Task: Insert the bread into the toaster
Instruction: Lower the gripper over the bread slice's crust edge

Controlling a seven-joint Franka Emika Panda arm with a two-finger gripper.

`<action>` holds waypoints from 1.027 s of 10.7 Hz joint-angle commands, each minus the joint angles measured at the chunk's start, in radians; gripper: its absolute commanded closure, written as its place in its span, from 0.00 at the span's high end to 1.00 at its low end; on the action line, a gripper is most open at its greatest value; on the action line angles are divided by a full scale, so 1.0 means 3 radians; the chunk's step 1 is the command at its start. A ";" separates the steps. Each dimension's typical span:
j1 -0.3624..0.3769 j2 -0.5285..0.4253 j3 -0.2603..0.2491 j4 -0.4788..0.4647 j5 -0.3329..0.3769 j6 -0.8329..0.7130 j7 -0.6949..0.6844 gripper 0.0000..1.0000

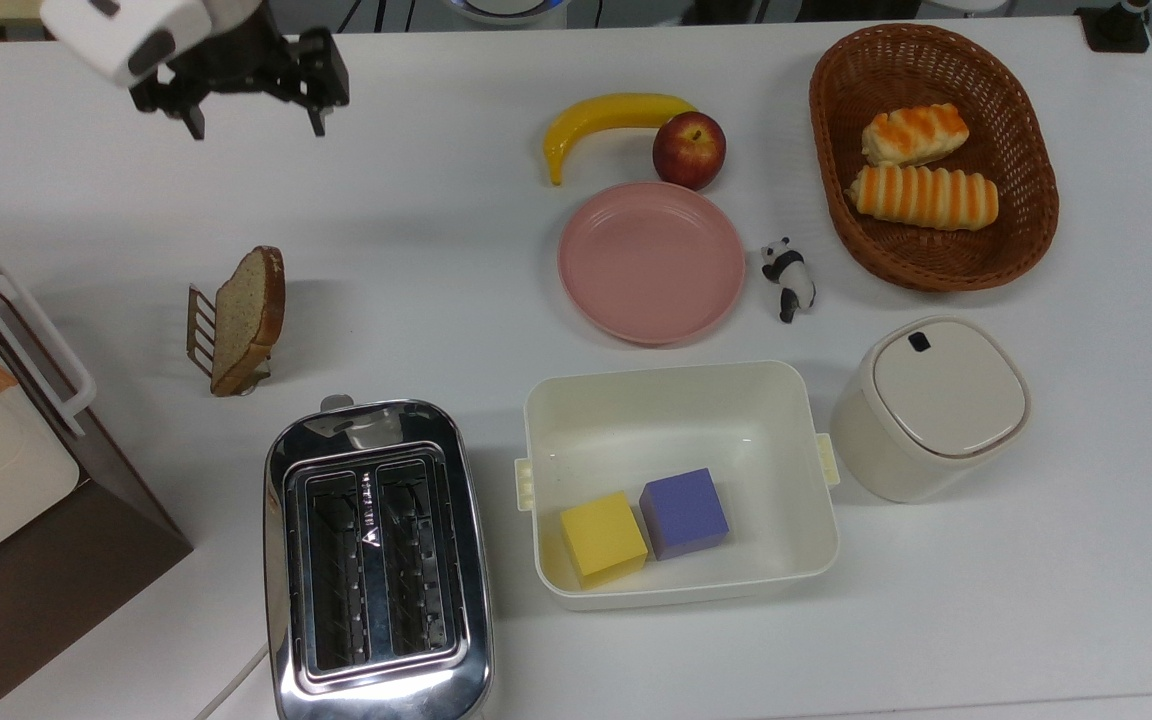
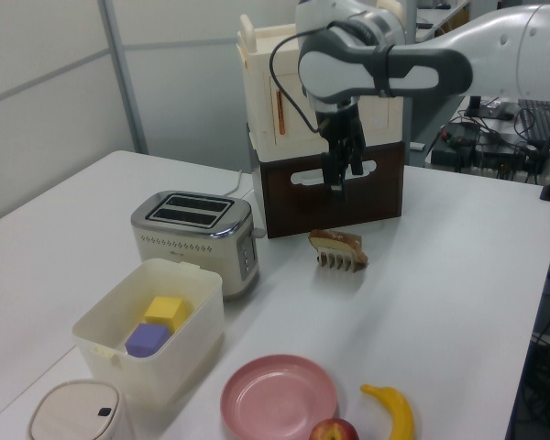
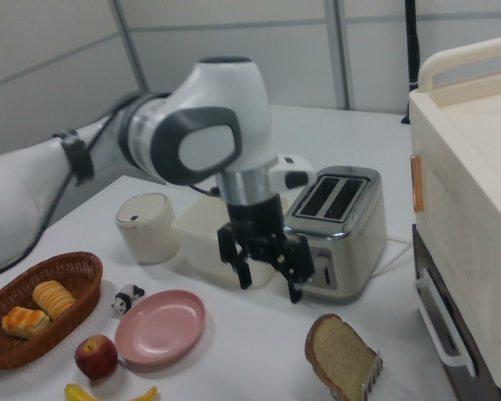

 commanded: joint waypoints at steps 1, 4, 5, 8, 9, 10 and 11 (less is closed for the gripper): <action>-0.0026 0.0249 -0.0034 -0.0007 -0.0059 0.0064 -0.0056 1.00; -0.0052 0.0357 -0.0034 -0.0028 -0.0059 0.0341 -0.0026 1.00; -0.0052 0.0393 -0.0034 -0.0022 -0.0059 0.0346 -0.0026 1.00; -0.0047 0.0419 -0.0034 -0.0027 -0.0054 0.0448 -0.0021 1.00; -0.0047 0.0419 -0.0034 -0.0027 -0.0054 0.0449 -0.0020 1.00; -0.0042 0.0439 -0.0034 -0.0033 -0.0054 0.0449 -0.0020 1.00; -0.0042 0.0439 -0.0034 -0.0033 -0.0054 0.0449 -0.0020 1.00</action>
